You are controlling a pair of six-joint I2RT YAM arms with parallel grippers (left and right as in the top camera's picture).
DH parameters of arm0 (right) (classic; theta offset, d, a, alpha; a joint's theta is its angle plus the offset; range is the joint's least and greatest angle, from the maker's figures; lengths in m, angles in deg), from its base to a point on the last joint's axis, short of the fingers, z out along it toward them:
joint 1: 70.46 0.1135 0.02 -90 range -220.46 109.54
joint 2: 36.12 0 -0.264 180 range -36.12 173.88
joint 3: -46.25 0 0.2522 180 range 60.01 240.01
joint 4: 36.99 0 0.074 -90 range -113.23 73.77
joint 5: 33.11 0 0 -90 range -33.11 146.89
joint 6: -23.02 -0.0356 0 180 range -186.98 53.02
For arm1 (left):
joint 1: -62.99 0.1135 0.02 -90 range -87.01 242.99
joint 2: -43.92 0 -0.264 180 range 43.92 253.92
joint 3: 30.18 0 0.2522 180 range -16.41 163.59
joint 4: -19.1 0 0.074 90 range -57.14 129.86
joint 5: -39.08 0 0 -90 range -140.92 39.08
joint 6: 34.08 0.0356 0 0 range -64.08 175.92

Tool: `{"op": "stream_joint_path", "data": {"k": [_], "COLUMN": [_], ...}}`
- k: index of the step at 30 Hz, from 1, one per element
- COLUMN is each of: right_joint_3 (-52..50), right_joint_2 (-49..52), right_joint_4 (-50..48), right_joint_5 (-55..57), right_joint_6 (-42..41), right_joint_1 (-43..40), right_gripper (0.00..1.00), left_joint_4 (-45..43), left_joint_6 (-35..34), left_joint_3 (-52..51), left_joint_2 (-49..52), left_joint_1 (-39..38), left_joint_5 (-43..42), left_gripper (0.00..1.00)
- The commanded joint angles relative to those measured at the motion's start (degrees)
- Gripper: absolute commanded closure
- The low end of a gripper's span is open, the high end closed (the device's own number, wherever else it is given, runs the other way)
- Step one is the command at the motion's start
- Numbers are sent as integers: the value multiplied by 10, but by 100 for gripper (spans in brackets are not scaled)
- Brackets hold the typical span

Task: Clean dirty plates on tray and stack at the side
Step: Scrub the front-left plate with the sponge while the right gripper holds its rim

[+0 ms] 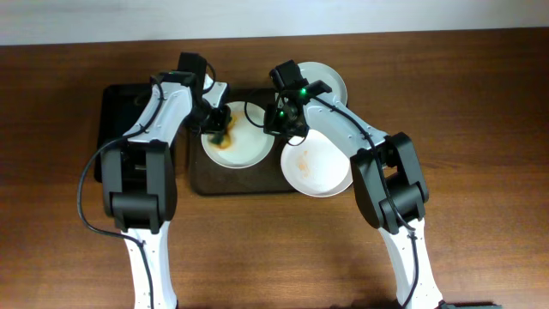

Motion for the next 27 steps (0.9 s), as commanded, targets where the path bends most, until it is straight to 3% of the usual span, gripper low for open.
{"op": "stream_joint_path", "data": {"k": [1,5,7,10,11,16,19,21,23,25,27], "right_joint_3": [5,5,5,5,5,5,5,5,5,5,5], "right_joint_2": [8,8,8,8,8,8,8,8,8,8,8], "right_joint_4": [-6,-5,-5,-5,-5,-6,-6,-5,-6,-9,-9], "right_joint_5": [-7,-18,-18,-18,-18,-16,-16,-16,-17,-19,-19], "right_joint_6": [-7,-7,-7,-7,-7,-7,-7,-7,-7,-9,-9], "right_joint_1": [2,4,10,15,15,13,13,13,13,13,12], "right_gripper": [96,96,96,96,96,96,96,96,96,96,96], "left_joint_4": [33,-17,-89,-175,-186,-148,-58,45,96,97,92], "left_joint_6": [26,20,20,20,19,-56,-63,-62,-28,9,10], "left_joint_3": [-22,-22,-22,-22,-22,-22,-21,5,33,37,36], "left_joint_2": [21,21,21,21,21,21,21,20,20,20,21], "left_joint_1": [-5,-3,-3,-1,0,0,0,0,-2,-4,-4], "left_joint_5": [-155,-185,-241,-225,-203,80,125,68,-52,-181,-188], "left_gripper": [99,99,99,99,99,99,99,99,99,99,99]}}
